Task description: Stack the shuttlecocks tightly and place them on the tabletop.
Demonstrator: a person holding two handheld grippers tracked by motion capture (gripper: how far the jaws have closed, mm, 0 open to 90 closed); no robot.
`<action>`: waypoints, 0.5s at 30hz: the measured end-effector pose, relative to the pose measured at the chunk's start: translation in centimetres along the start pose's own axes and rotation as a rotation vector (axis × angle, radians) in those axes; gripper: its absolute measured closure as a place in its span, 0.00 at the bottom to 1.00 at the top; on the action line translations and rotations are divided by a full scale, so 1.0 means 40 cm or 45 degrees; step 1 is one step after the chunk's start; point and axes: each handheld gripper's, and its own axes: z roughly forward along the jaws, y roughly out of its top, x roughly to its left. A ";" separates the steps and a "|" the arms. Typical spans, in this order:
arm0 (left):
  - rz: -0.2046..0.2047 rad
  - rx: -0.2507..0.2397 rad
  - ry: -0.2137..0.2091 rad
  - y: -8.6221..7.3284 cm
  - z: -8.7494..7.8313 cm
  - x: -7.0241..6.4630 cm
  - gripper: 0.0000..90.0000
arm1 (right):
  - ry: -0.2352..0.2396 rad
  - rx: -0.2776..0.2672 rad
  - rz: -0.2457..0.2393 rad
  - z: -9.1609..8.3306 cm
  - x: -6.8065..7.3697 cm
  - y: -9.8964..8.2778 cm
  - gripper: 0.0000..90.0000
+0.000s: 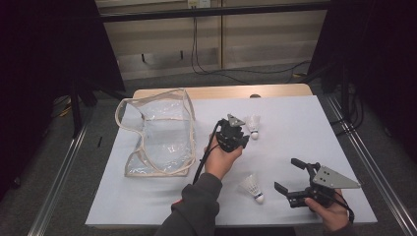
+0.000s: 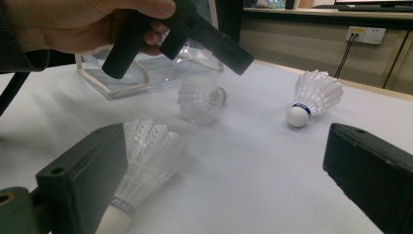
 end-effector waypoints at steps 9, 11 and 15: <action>-0.014 0.005 0.022 -0.017 -0.019 0.015 0.59 | 0.001 0.000 0.001 0.001 0.001 0.000 0.02; -0.019 -0.003 0.035 -0.023 -0.025 0.022 0.55 | -0.001 0.002 -0.003 0.001 -0.001 -0.001 0.02; -0.019 -0.003 0.042 -0.040 -0.031 0.028 0.53 | 0.003 -0.001 0.001 0.001 0.001 0.000 0.02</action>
